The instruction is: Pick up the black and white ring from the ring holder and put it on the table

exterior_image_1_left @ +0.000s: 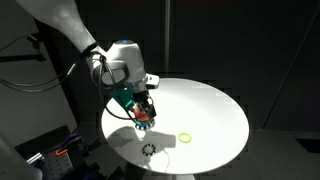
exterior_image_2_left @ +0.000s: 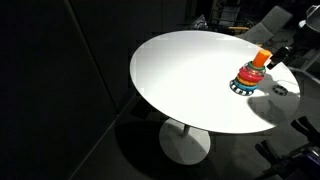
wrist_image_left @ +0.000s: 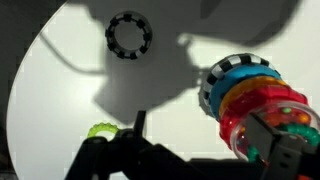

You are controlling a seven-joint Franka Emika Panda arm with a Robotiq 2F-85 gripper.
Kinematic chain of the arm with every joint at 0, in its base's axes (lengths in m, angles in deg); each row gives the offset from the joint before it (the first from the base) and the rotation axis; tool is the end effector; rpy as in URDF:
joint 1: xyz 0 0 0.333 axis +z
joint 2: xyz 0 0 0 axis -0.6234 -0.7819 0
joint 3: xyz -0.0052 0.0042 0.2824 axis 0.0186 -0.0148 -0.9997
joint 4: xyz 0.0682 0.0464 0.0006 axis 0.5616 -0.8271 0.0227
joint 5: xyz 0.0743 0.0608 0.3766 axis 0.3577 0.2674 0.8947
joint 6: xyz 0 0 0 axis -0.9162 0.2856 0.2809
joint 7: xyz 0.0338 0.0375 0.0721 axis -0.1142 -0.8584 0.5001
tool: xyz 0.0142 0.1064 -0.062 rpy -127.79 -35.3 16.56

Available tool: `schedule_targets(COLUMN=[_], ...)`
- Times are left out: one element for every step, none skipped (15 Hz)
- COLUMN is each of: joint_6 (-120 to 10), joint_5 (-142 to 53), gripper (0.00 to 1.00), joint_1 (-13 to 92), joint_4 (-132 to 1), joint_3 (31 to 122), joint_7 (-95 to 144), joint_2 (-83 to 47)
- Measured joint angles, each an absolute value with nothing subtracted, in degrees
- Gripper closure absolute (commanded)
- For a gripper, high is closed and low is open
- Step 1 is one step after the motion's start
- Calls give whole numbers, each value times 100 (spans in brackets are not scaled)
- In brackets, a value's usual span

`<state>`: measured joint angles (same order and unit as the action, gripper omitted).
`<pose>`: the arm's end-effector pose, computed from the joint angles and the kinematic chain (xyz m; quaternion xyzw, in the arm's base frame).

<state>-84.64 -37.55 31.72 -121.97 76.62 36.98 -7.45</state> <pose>0.4459 -0.0892 0.1883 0.9947 -0.0606 0.0833 0.0038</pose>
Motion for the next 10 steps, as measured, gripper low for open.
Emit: schedule_targets(joint_6=[-8465, -8470, -8472, -8473, -8473, -8473, -8470, -8462, -8446, -8426], joint_5=[-3708, -3667, -3635, -3602, -3537, -3451, -3340, -3191, -3030, -2890], gripper=[0, 0, 0, 0, 0, 0, 0, 0, 0, 0], joint_1=[3173, 3173, 3174, 3177, 3180, 3183, 3186, 3187, 3190, 3197], joint_4=[-12201, -12208, -12218, -12228, -12242, -12257, -12272, -12290, -12306, -12315], joint_3=[7634, 7609, 7591, 7577, 7559, 7534, 7502, 7460, 7415, 7376], joint_7=[3746, 3805, 3857, 3902, 3973, 4057, 4155, 4282, 4417, 4537], joint_2=[-690, -643, -603, -571, -544, -521, -503, -485, -468, -455])
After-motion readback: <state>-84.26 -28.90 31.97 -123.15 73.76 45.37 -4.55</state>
